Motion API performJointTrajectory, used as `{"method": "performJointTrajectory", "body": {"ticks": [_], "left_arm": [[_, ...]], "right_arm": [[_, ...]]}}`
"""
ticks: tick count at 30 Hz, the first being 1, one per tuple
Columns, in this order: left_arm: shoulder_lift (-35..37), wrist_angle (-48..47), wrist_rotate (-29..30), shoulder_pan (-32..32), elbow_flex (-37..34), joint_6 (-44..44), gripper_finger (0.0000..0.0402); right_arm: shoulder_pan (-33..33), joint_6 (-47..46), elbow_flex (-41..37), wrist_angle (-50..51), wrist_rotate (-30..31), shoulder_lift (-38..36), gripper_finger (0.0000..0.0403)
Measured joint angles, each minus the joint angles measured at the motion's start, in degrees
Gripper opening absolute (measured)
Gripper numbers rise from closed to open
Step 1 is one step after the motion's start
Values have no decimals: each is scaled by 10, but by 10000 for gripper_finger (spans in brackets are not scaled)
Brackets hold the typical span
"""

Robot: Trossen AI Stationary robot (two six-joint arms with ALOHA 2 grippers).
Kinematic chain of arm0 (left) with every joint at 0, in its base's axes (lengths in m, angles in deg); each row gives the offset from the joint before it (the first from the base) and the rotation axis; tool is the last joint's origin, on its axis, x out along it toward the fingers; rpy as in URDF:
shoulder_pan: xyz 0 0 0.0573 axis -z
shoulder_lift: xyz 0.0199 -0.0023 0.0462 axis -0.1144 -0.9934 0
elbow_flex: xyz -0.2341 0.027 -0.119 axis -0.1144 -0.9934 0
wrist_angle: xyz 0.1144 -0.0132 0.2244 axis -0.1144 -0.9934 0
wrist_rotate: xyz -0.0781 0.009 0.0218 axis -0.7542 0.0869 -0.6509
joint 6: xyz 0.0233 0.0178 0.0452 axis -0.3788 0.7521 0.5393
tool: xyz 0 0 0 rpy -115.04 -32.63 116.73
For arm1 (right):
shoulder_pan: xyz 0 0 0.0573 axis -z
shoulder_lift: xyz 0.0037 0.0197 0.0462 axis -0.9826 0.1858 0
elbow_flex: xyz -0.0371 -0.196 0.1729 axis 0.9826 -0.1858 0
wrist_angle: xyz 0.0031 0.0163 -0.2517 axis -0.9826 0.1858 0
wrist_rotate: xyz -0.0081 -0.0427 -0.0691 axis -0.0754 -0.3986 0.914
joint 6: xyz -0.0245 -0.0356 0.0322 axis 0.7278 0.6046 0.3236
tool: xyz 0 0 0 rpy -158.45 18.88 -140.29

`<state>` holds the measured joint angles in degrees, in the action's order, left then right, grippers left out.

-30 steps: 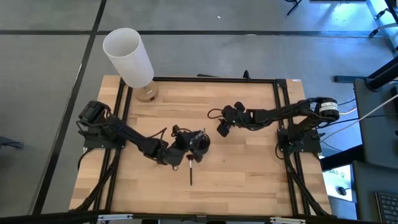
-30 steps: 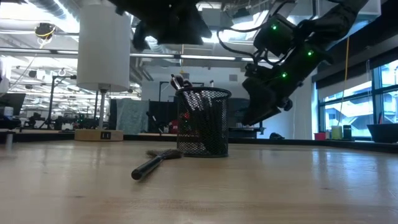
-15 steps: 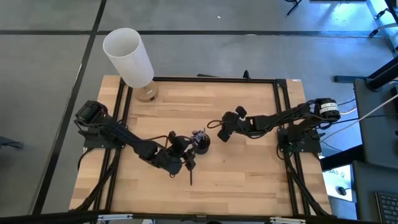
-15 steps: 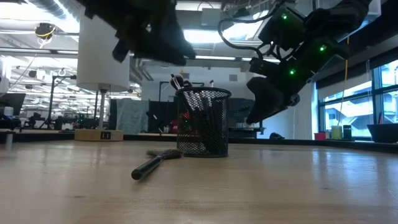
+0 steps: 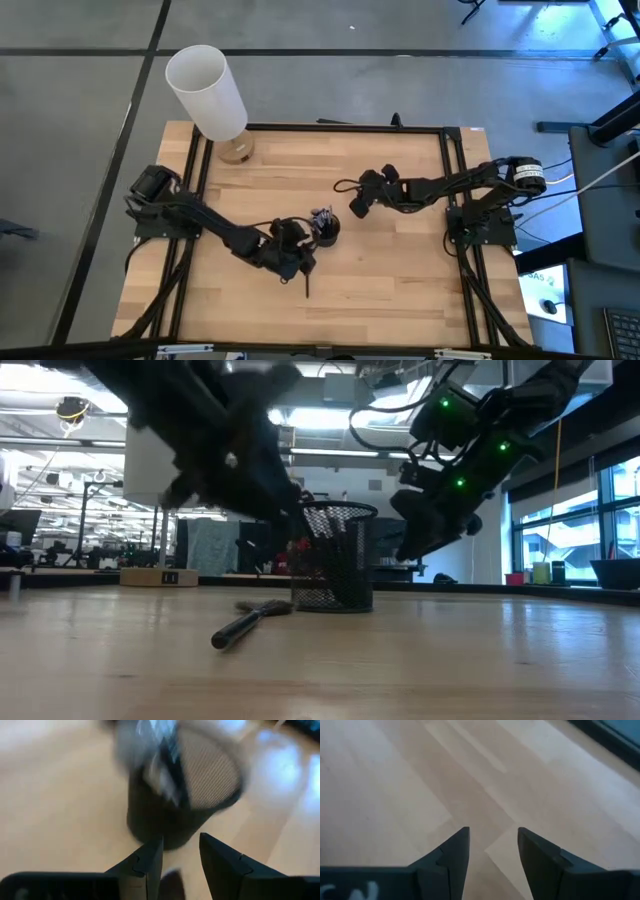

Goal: Pick & Place Makeup Brushes
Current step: Put the highlighter brush into the makeup organizer

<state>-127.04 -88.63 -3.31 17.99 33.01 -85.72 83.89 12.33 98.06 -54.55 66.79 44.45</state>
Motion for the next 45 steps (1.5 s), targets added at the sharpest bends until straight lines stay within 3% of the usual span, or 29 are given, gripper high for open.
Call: {"method": "performJointTrajectory", "body": {"ticks": [6,10,15,20,35,45], "left_arm": [[-63,-3,-53,-14,-1,-144,123],[-86,19,-86,-26,-1,-182,123],[-97,74,-88,-33,-1,-169,123],[-96,69,-79,-33,-1,-162,123],[-93,51,-162,-34,2,-104,121],[-83,24,-210,-34,1,-47,52]], "right_arm": [[0,-14,0,11,-14,0,167],[0,-24,0,16,-14,0,167],[0,-25,0,16,-14,0,167],[0,-24,0,16,-14,0,167],[0,-13,0,16,-14,0,167],[0,-13,0,16,-14,0,167]]}}
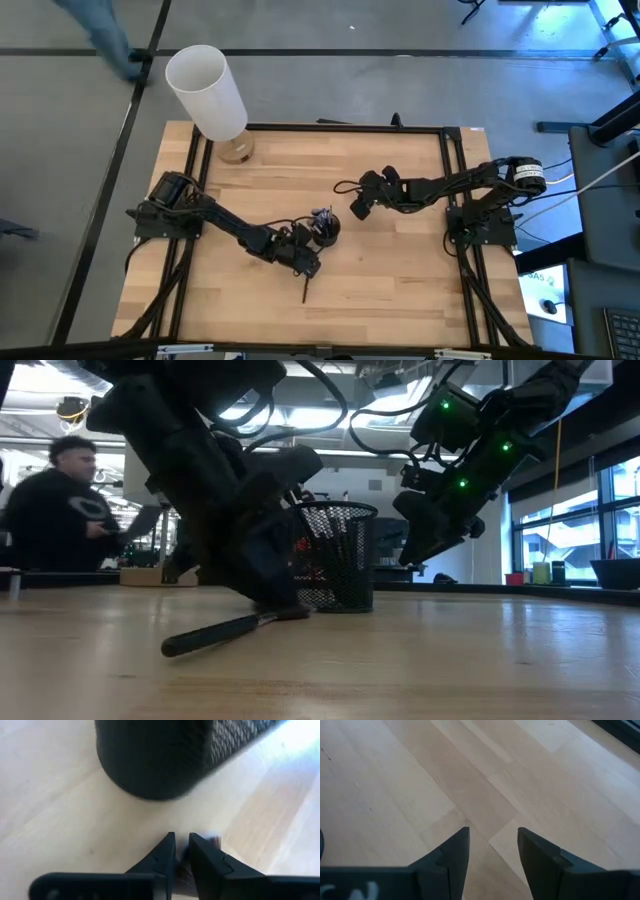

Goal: Pick & Place Makeup Brushes
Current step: Put the highlighter brush into the makeup organizer

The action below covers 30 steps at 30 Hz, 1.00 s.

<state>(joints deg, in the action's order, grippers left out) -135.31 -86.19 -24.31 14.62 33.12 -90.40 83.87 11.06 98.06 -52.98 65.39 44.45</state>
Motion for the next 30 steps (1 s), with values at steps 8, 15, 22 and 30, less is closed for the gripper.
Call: {"method": "performJointTrajectory", "body": {"ticks": [8,15,22,30], "left_arm": [[77,-23,3,6,8,49,58],[89,-29,-32,19,8,131,115],[80,-30,-130,72,8,382,134],[80,-81,-73,89,8,426,134]], "right_arm": [[0,0,0,0,0,0,167],[0,2,0,0,0,0,167],[0,4,0,0,-1,0,167],[0,3,0,-5,-9,0,167]]}}
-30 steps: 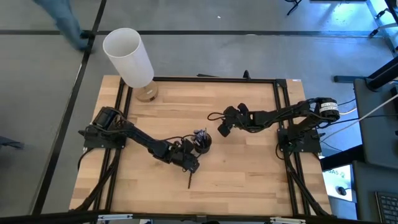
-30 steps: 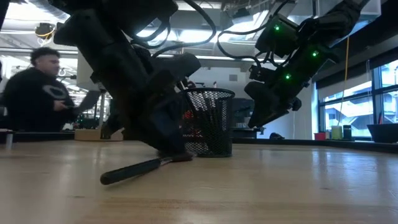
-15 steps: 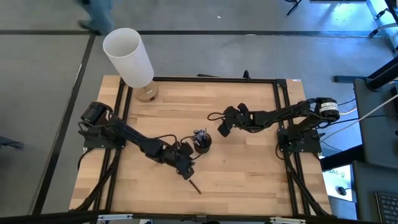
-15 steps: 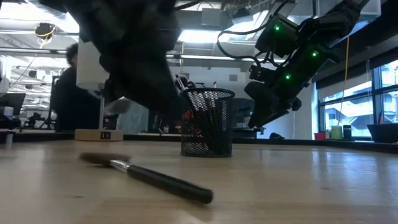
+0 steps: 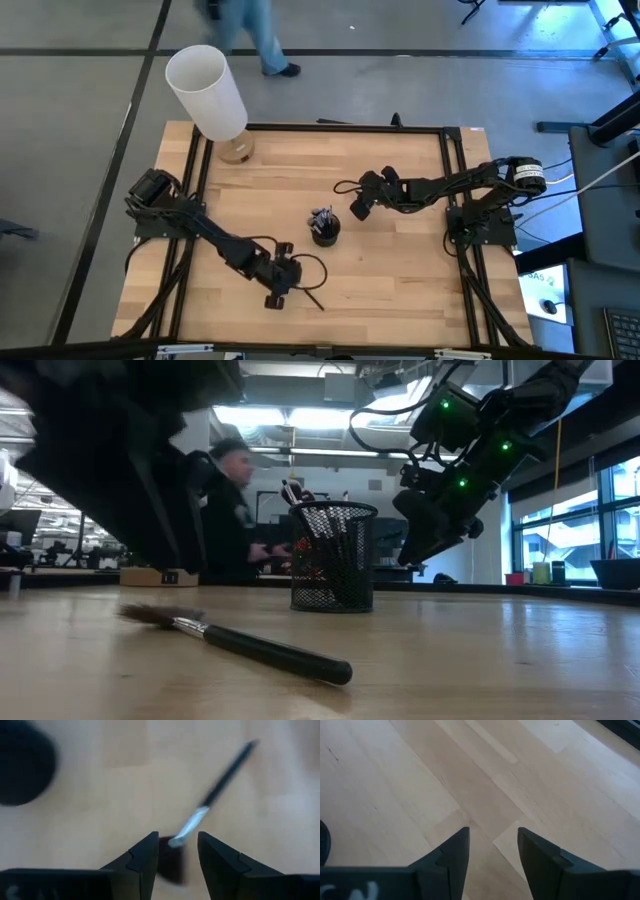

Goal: Pick & Place Makeup Brushes
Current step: Put the highlighter brush into the makeup organizer

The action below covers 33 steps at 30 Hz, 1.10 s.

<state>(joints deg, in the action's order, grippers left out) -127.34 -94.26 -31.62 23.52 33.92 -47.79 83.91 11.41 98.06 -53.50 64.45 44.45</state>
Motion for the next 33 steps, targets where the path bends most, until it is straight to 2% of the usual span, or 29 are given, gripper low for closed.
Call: {"method": "performJointTrajectory", "body": {"ticks": [5,11,17,21,27,33], "left_arm": [[-6,-27,22,2,0,37,134],[-39,-2,-19,13,0,92,134],[-65,-4,18,20,4,88,126],[-69,-7,24,21,3,96,92],[-70,-16,57,20,3,120,12],[-72,-57,146,28,19,154,3]], "right_arm": [[0,0,0,0,-1,0,167],[0,0,0,0,-6,0,167],[0,0,0,1,-11,0,167],[0,1,0,1,-16,0,167],[0,1,0,1,-16,0,167],[0,1,0,1,-16,0,167]]}}
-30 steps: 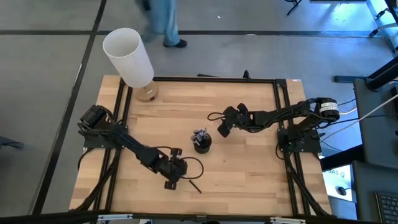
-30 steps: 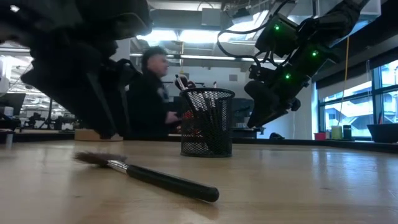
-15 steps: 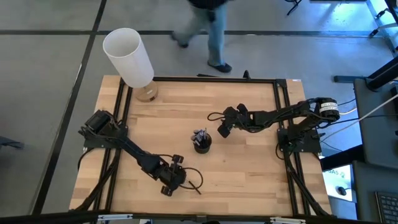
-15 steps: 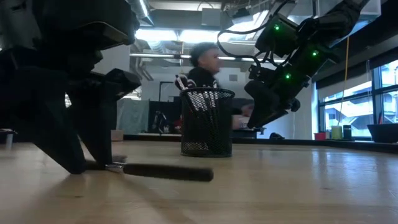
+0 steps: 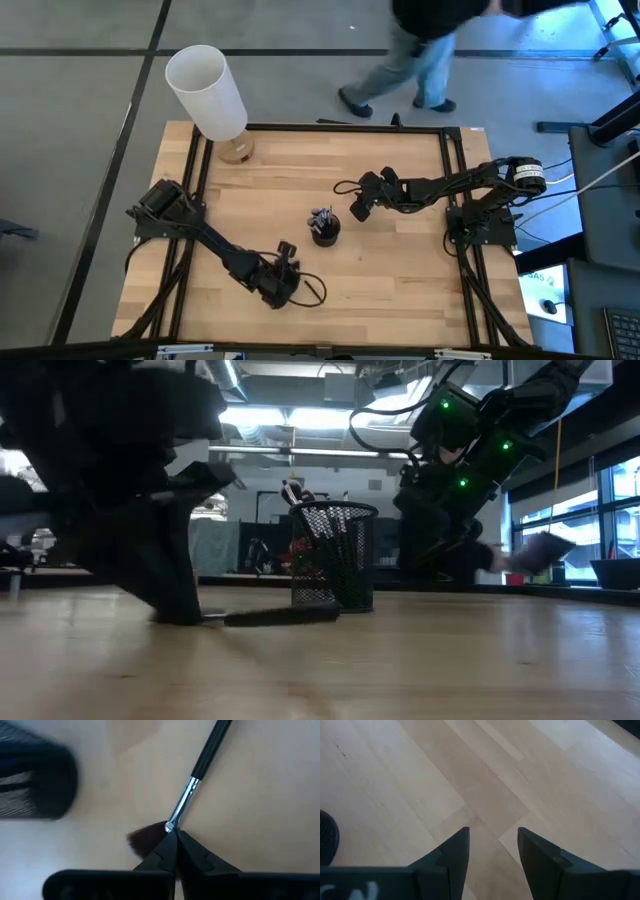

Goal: Pick & Place Makeup Brushes
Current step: Put the highlighter brush into the makeup organizer

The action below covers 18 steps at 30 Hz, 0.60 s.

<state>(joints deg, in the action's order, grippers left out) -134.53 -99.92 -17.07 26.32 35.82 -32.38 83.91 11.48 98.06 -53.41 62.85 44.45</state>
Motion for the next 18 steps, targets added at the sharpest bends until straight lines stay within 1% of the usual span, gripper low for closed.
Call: {"method": "performJointTrajectory", "body": {"ticks": [4,8,12,14,18], "left_arm": [[-3,-75,64,2,44,37,3],[-1,-157,102,3,98,73,2],[-1,-213,146,3,152,133,3],[-1,-253,175,2,178,164,2],[0,-323,252,-6,227,221,3]], "right_arm": [[0,0,0,0,0,0,167],[0,-1,0,0,0,0,167],[0,-1,0,0,0,0,167],[0,0,0,0,0,0,167],[0,0,0,0,0,0,167]]}}
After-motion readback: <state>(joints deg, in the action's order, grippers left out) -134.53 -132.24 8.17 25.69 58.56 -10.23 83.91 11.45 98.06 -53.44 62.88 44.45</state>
